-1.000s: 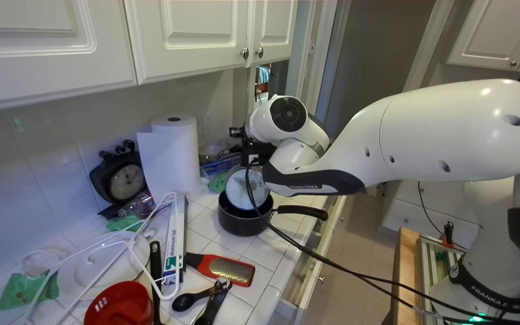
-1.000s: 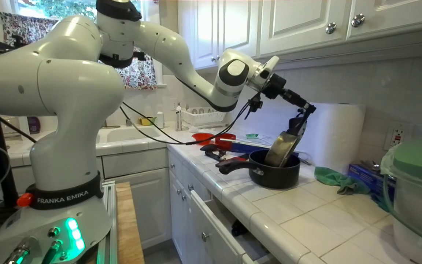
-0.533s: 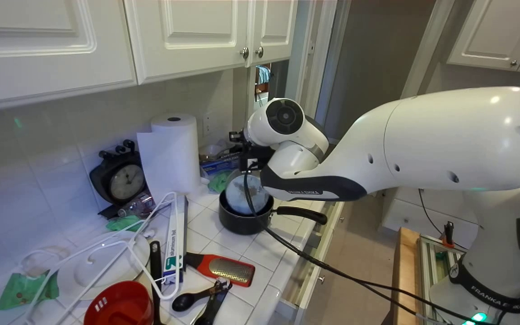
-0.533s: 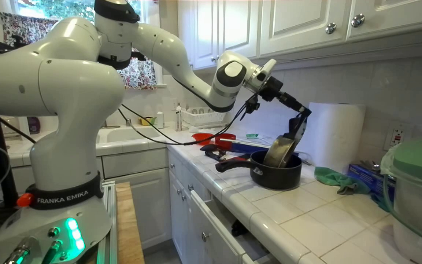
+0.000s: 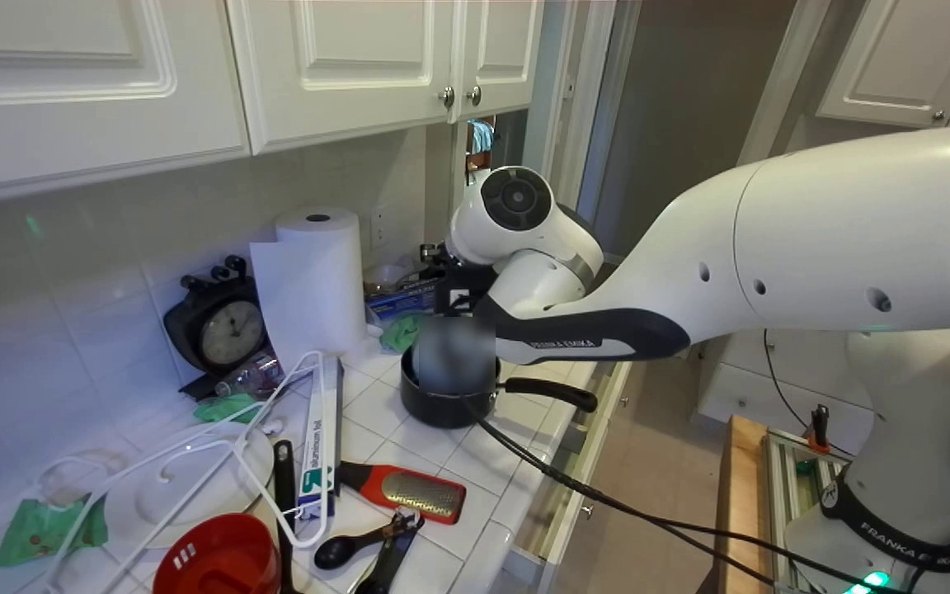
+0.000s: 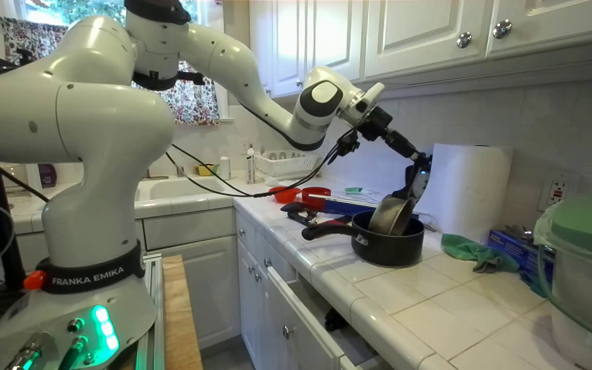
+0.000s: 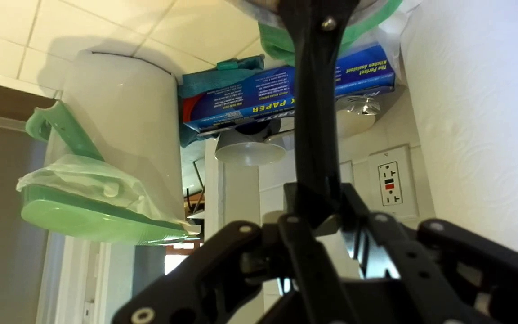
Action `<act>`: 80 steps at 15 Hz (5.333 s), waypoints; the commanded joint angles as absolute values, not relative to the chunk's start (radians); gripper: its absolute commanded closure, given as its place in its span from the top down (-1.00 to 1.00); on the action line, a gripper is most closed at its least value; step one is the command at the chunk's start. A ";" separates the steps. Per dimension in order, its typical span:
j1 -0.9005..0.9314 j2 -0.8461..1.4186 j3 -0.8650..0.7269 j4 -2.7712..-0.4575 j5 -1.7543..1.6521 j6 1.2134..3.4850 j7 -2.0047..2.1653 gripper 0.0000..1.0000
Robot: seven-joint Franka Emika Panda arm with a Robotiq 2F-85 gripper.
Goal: Place the pan in the pot
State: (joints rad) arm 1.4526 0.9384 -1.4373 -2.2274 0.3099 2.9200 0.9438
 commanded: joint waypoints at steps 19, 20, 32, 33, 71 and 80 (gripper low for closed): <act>1.466 0.792 -1.439 -2.228 0.302 2.799 0.981 0.65; 1.464 0.792 -1.437 -2.227 0.302 2.801 0.983 0.79; 1.443 0.729 -1.435 -2.223 0.301 2.749 0.999 1.00; 1.446 0.698 -1.437 -2.226 0.299 2.724 0.989 1.00; 1.263 0.102 -1.215 -2.280 0.462 2.522 0.454 1.00; 0.532 0.156 -0.469 -2.195 0.598 2.270 0.247 1.00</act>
State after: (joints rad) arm 0.7276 0.0991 -0.6493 -2.2430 0.5550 2.3520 0.2996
